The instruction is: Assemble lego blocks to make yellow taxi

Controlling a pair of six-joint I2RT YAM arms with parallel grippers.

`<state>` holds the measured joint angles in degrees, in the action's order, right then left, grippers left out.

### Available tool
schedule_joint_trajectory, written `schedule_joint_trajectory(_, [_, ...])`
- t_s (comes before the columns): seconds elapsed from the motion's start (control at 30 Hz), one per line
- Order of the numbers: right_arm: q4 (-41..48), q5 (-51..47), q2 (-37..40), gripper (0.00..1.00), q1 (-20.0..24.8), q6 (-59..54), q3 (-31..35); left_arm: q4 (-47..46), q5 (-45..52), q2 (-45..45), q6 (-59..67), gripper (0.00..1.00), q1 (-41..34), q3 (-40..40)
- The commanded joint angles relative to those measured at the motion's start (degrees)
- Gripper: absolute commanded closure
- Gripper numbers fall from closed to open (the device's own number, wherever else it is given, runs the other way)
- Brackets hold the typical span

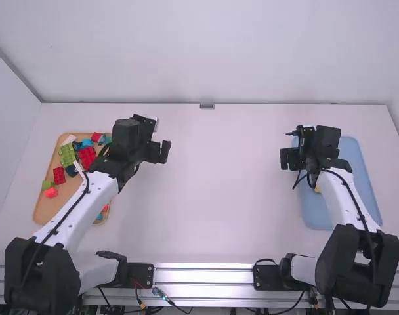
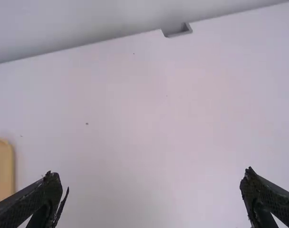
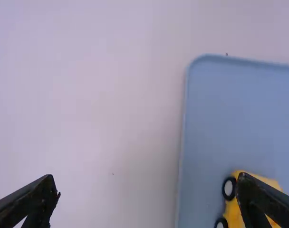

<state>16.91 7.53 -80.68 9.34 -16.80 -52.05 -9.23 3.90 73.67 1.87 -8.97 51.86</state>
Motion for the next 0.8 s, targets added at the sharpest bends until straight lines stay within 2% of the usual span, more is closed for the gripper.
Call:
schedule_joint_trajectory(0.0, [-1.03, -1.99, 2.56, 0.05, -1.25, 1.62, 0.77, 0.87, -2.36, -2.07, -1.87, 0.05, 1.81, -0.89])
schedule_joint_trajectory(0.37, [-9.08, -7.53, 10.61, 0.19, -9.3, 9.67, 8.81, 8.83, -3.9, -10.03, -1.87, 0.19, 8.97, -8.85])
schedule_joint_trajectory(0.6, [-16.91, -7.53, 18.78, 0.33, -9.34, 16.8, 16.99, 9.23, -3.9, -18.11, -1.87, 0.33, 8.97, -16.93])
schedule_joint_trajectory(0.77, [-16.91, -7.53, 24.18, 0.43, -9.34, 16.8, 22.39, 9.23, -3.9, -23.51, -1.87, 0.42, 8.97, -22.33])
